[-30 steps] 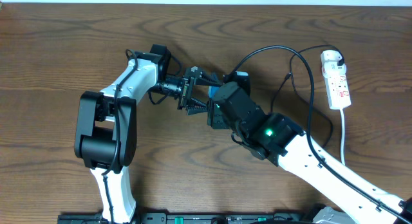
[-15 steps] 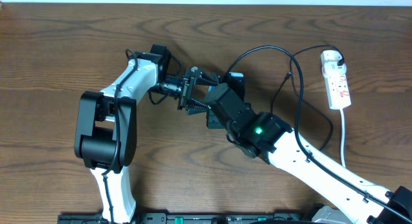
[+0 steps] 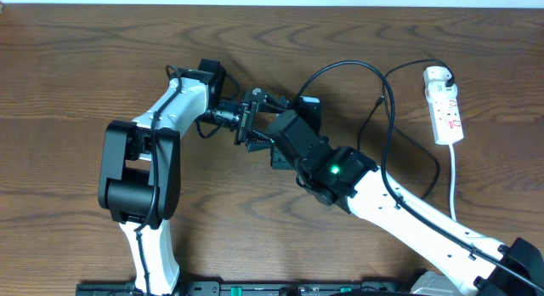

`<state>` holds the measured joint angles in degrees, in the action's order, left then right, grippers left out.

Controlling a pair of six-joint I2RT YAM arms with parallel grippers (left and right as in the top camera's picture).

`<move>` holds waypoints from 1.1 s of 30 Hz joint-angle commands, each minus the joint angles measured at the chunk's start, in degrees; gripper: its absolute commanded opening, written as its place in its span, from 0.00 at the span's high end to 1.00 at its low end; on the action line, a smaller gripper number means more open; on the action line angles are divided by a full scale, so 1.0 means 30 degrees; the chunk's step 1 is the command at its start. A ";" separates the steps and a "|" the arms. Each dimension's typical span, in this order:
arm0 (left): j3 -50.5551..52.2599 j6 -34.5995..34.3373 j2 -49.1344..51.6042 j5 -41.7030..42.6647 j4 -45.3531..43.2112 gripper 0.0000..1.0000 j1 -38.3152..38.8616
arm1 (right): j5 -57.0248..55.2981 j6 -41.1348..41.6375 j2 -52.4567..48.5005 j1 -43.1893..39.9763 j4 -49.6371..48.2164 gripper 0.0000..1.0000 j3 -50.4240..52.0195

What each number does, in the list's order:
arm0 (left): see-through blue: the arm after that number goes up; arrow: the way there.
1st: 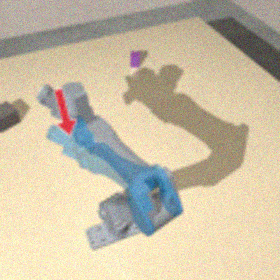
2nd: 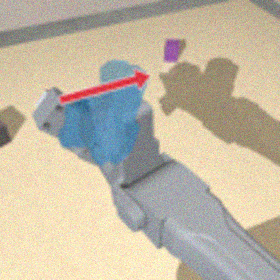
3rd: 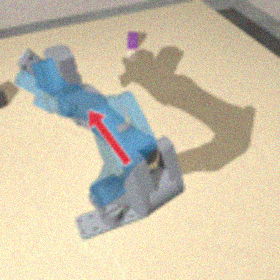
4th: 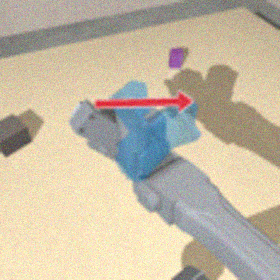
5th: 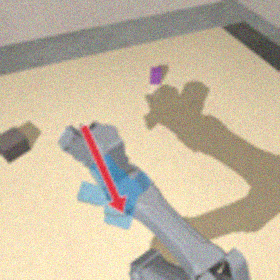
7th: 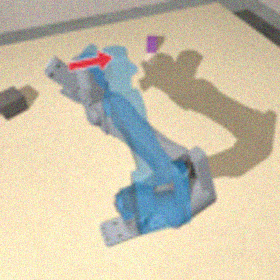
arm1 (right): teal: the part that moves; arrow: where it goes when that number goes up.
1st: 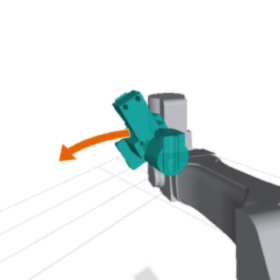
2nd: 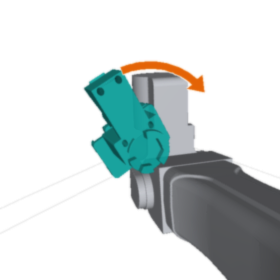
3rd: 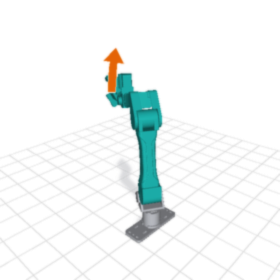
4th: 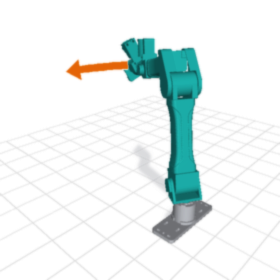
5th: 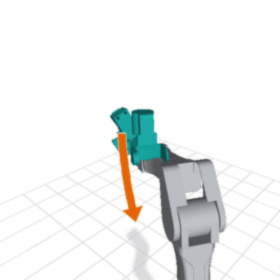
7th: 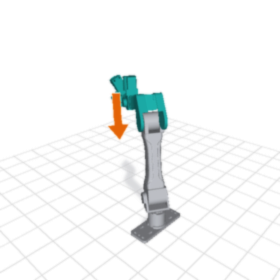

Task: Plug charger to phone and switch on socket
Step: 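Reach the right gripper to the phone and grasp it, then pull the phone away with the right gripper as left releases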

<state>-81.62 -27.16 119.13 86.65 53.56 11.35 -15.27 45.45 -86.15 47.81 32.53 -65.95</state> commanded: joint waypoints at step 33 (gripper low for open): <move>-0.0408 0.0969 -0.0852 0.0758 -0.1894 0.02 -0.3993 | -0.1151 0.1275 0.6666 -0.1916 0.2025 0.99 -0.0372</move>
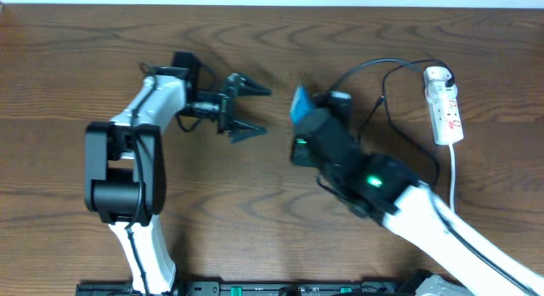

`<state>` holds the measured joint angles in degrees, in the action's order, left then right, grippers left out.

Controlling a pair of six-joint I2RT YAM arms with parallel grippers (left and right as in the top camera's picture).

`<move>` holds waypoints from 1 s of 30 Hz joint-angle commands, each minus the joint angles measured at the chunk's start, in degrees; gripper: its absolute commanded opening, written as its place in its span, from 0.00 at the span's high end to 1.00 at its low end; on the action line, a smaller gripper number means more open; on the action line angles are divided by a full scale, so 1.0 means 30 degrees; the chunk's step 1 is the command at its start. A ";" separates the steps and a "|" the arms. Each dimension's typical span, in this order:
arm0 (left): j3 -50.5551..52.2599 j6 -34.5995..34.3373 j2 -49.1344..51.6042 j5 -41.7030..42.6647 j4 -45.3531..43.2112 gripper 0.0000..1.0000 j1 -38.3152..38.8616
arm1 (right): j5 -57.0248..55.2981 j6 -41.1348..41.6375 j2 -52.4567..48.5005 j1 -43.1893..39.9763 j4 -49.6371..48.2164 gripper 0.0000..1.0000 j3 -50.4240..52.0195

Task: Plug charger to phone and switch on socket
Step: 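Pull the phone away with the right gripper as left releases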

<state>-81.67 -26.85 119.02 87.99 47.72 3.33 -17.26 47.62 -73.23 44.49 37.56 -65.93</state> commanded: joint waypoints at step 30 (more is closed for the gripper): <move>0.6980 0.0386 -1.5380 -0.9391 -0.2076 0.02 -0.4619 | 0.8706 1.0659 0.2761 -0.6397 -2.2403 0.99 1.2626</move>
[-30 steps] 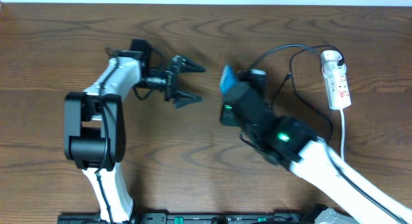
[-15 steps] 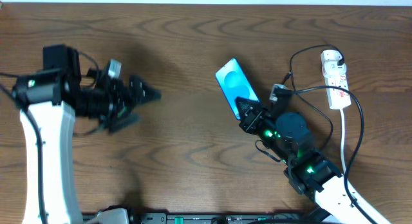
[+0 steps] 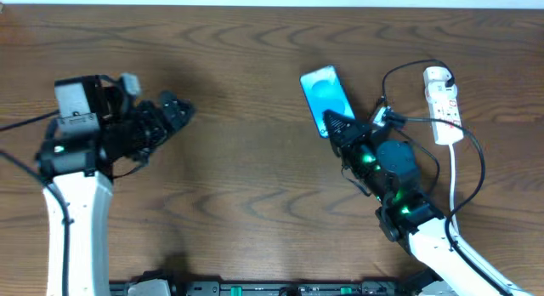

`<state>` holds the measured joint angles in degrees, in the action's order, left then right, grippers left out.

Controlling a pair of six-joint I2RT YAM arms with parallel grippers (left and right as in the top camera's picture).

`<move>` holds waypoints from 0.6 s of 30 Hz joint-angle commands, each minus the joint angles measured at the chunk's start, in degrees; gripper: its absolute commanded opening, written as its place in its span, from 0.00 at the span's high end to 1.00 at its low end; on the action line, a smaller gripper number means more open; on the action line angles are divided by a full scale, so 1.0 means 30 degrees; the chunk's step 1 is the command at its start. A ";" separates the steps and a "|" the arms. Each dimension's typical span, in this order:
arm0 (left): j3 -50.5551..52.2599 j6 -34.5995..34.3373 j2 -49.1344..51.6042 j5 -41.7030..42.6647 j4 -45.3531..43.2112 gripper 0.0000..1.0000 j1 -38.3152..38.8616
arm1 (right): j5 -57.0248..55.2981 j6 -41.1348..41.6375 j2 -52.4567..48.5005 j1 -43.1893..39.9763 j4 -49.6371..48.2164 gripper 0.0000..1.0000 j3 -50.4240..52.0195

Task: Plug charger to phone and switch on socket
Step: 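Pull the phone away with the right gripper as left releases, then regrasp the phone with the left gripper from the right gripper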

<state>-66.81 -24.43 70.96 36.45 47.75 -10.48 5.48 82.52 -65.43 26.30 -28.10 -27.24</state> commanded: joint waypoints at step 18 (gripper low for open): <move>0.3738 -1.5001 0.4182 0.7519 -1.5824 0.02 0.6819 | 0.2455 0.2798 0.0146 0.2098 -0.0780 0.99 -0.0270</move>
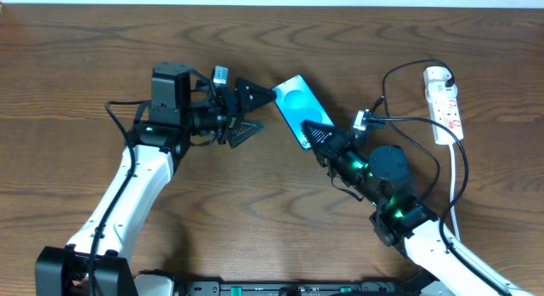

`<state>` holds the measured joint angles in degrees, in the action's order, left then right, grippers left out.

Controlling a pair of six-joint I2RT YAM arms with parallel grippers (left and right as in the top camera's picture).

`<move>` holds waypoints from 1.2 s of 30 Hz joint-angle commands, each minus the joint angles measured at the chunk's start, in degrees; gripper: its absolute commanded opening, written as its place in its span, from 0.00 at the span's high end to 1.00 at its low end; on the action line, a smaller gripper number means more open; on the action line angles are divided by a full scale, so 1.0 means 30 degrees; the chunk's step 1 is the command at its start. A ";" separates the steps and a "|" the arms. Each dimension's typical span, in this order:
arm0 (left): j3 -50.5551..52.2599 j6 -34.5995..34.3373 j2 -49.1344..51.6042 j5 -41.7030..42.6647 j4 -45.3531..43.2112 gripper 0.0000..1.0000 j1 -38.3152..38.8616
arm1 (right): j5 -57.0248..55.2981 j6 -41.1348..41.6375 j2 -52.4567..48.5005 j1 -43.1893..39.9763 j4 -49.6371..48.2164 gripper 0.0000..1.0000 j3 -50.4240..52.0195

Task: Plug charger to phone and switch on socket
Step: 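Regrasp the phone with the left gripper from the right gripper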

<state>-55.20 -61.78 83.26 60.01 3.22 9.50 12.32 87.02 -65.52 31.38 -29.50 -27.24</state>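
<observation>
The phone point(293, 105), with a light blue screen facing up, lies slanted at mid-table. My right gripper point(316, 134) is shut on its lower right end. My left gripper point(257, 114) stands open just left of the phone, one finger point(255, 93) near its top corner and the other point(242, 135) lower down; whether it touches the phone I cannot tell. The black charger cable point(393, 79) loops from the white power strip point(444, 105) at the right edge; its plug end point(361, 120) lies loose beside my right wrist, apart from the phone.
The cable's loops point(463, 160) trail over and around my right arm. The white strip's lead point(451, 181) runs down toward the front edge. The table point(255, 41) is dark wood.
My left arm was drawn back at the far left; now its open gripper is beside the phone. The phone, held in the right gripper, has shifted left and toward the front.
Both grippers were bunched together at mid-table with the phone hidden. Then the left gripper stood open and apart while the right held the phone on edge. Then the phone faced up in the right gripper with the left arm far off; now the left gripper is back beside it.
</observation>
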 commanded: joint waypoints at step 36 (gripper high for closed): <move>-0.0131 -0.8313 0.0073 -0.2062 -0.2907 0.62 0.3082 | -0.1880 0.5552 -0.1683 0.1829 -0.2317 0.99 -0.0277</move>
<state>-55.07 -87.00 83.81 52.42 -4.51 17.87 4.47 104.07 -69.89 36.23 -36.01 -27.38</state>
